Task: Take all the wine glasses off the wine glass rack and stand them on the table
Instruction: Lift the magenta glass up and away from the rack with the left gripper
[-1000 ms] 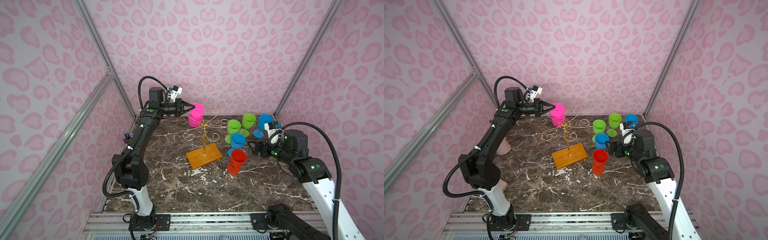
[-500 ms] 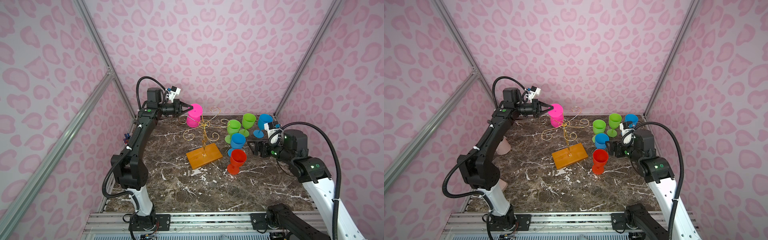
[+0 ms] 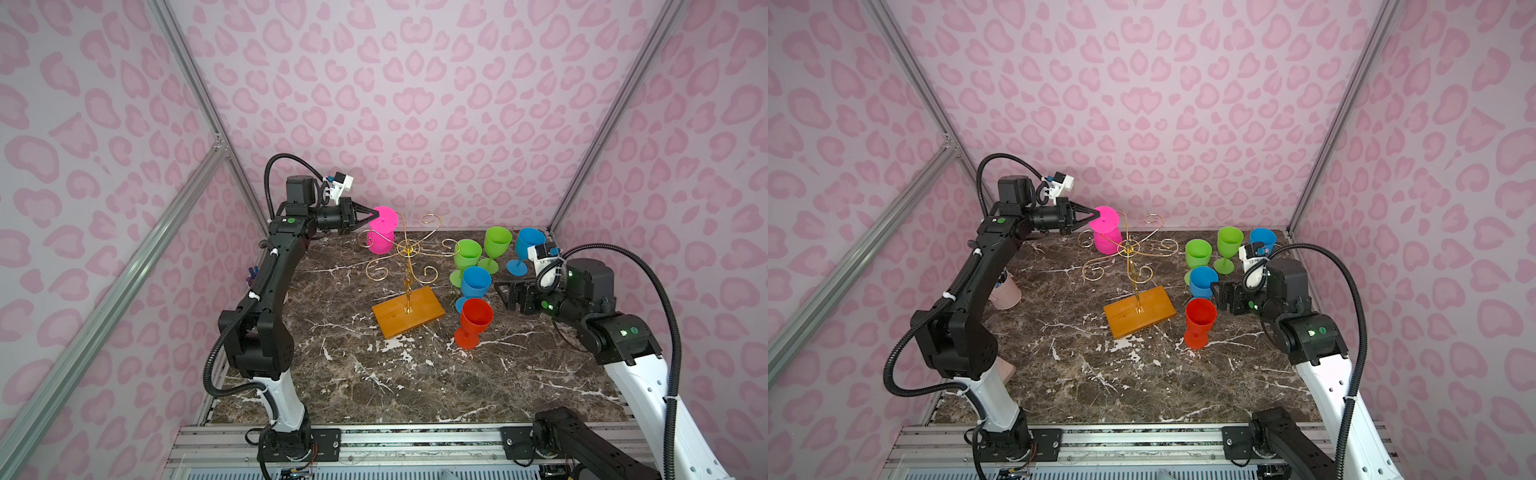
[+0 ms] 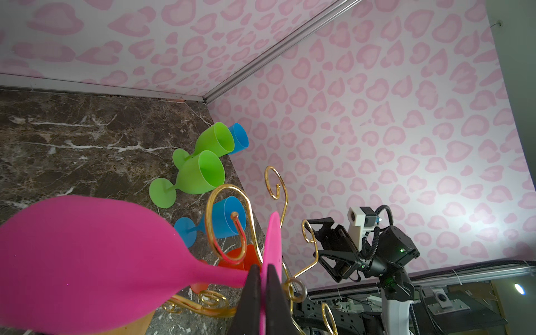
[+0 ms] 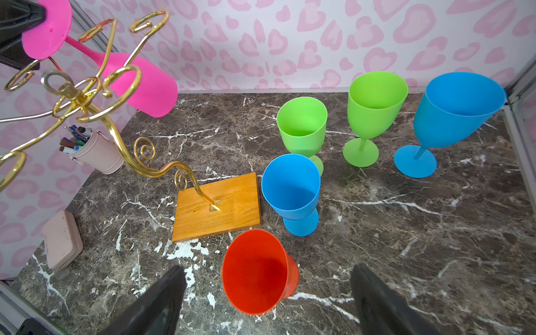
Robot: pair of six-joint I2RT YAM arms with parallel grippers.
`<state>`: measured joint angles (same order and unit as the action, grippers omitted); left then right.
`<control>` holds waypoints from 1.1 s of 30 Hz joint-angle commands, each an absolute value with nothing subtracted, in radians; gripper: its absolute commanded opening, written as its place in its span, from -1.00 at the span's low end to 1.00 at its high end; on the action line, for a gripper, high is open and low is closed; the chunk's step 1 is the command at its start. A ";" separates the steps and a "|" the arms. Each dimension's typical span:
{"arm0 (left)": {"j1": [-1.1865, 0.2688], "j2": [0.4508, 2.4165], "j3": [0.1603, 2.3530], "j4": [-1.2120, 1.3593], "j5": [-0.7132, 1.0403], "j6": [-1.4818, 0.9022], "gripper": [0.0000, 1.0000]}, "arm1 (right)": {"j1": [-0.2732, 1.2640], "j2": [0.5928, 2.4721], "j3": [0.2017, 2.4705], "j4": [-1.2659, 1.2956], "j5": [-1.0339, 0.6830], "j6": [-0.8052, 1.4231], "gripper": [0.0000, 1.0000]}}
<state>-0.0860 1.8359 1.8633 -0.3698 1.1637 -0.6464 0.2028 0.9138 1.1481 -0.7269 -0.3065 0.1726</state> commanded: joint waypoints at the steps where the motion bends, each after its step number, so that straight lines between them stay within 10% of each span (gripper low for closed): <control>1: -0.067 1.823 1.870 -0.319 1.156 -0.673 -0.93 | 0.204 0.910 1.152 -0.718 -0.301 0.172 0.81; 21: 0.062 1.885 2.154 -0.198 1.156 -0.893 -0.93 | 0.204 0.919 1.206 -0.675 -0.295 0.154 0.81; 33: 0.096 1.766 2.084 0.288 1.155 -1.318 -0.93 | 0.211 0.921 1.219 -0.326 -0.372 0.162 0.81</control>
